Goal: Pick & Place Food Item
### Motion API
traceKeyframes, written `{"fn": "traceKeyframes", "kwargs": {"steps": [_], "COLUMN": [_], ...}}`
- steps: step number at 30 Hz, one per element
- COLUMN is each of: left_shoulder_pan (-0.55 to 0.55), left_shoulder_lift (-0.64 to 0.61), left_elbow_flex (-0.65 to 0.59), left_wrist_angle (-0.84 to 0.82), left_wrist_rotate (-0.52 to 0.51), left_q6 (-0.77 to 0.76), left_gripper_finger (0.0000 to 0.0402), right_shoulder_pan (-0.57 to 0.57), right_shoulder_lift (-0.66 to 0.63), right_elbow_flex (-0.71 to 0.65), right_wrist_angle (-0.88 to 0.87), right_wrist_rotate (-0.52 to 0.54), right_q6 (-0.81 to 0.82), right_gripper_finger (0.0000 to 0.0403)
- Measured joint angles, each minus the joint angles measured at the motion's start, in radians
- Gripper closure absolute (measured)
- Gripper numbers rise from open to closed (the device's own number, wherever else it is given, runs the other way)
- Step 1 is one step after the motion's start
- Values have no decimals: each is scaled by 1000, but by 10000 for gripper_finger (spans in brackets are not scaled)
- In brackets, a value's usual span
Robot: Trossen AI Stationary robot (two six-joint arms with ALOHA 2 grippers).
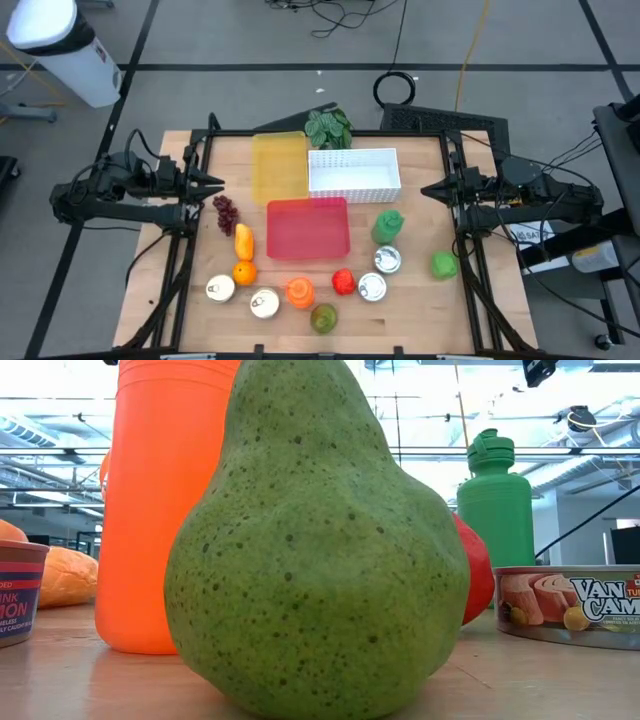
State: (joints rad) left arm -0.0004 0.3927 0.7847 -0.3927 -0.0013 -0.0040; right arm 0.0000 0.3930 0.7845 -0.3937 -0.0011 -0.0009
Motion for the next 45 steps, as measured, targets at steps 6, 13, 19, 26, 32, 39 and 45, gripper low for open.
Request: {"fn": "traceKeyframes", "kwargs": {"steps": [6,13,19,26,32,39,45], "left_shoulder_pan": [0,0,0,0,0,0,0], "left_shoulder_lift": [0,0,0,0,0,0,0], "left_elbow_flex": [0,0,0,0,0,0,-26], "left_wrist_angle": [0,0,0,0,9,56,55], "left_wrist_rotate": [0,0,0,0,-1,-7,2], "left_q6": [0,0,0,0,53,150,106], "left_gripper_finger": [323,323,323,323,323,323,323], "right_shoulder_pan": [0,0,0,0,0,0,0], "right_shoulder_lift": [0,0,0,0,0,3,13], "right_elbow_flex": [0,0,0,0,0,0,0], "right_wrist_angle": [0,0,0,0,6,49,104], "right_wrist_rotate": [0,0,0,0,0,-2,0], "right_q6": [0,0,0,0,0,135,305], "right_gripper_finger": [403,403,403,403,403,403,403]}}
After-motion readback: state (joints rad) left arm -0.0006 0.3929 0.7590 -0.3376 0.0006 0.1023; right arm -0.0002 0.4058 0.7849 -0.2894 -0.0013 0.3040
